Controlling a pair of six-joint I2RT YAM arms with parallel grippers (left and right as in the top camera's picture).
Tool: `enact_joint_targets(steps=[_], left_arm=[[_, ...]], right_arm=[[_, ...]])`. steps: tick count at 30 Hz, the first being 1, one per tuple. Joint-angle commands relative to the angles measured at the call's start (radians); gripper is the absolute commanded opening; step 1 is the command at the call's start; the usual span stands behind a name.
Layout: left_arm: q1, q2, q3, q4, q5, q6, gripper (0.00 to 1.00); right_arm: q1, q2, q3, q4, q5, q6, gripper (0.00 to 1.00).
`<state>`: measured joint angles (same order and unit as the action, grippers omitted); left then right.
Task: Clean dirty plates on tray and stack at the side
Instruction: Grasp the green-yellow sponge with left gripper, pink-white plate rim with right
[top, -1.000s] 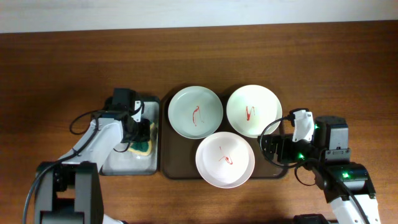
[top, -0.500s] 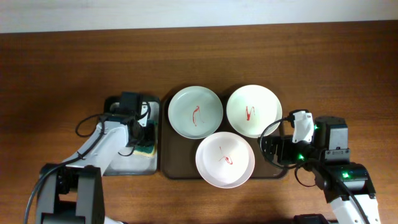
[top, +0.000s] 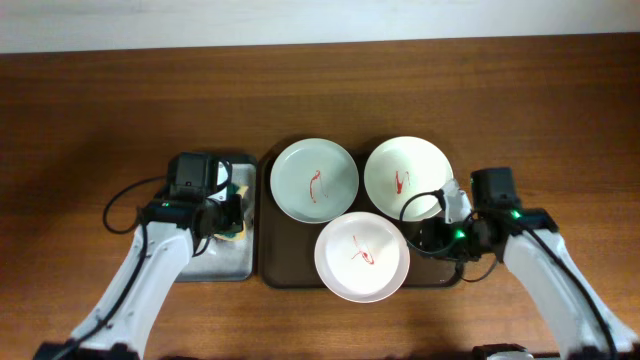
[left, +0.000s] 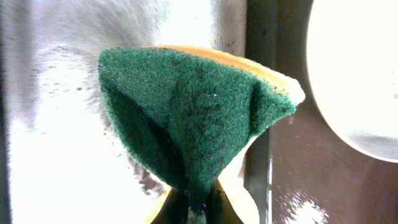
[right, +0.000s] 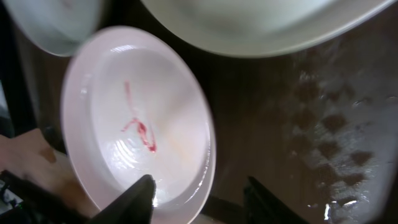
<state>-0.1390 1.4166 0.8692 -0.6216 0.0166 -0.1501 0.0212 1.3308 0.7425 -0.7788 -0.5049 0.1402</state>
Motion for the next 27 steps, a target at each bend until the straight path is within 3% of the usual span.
enact_joint_targets(steps=[1, 6, 9, 12, 15, 21, 27], left_arm=[[-0.002, -0.064, 0.011, -0.020, -0.013, -0.015, 0.00], [-0.002, -0.064, 0.011, -0.051, -0.013, -0.018, 0.00], [-0.002, -0.064, 0.011, -0.051, -0.013, -0.018, 0.00], [-0.002, -0.064, 0.011, -0.057, -0.013, -0.018, 0.00], [-0.002, -0.064, 0.011, -0.063, -0.013, -0.018, 0.00], [-0.002, -0.102, 0.011, -0.007, -0.029, -0.016, 0.00], [-0.002, -0.198, 0.011, 0.156, -0.174, -0.013, 0.00]], right_arm=[[0.006, 0.136, 0.013, 0.009, -0.028, -0.001, 0.42], [0.021, 0.220, 0.013, 0.042, -0.044, -0.004, 0.29], [0.099, 0.220, 0.013, 0.069, -0.008, 0.000, 0.27], [0.153, 0.220, 0.013, 0.082, 0.035, 0.080, 0.10], [0.176, 0.220, 0.013, 0.088, 0.050, 0.107, 0.04], [0.176, 0.220, 0.013, 0.092, 0.050, 0.108, 0.04], [0.176, 0.220, 0.013, 0.092, 0.049, 0.108, 0.04]])
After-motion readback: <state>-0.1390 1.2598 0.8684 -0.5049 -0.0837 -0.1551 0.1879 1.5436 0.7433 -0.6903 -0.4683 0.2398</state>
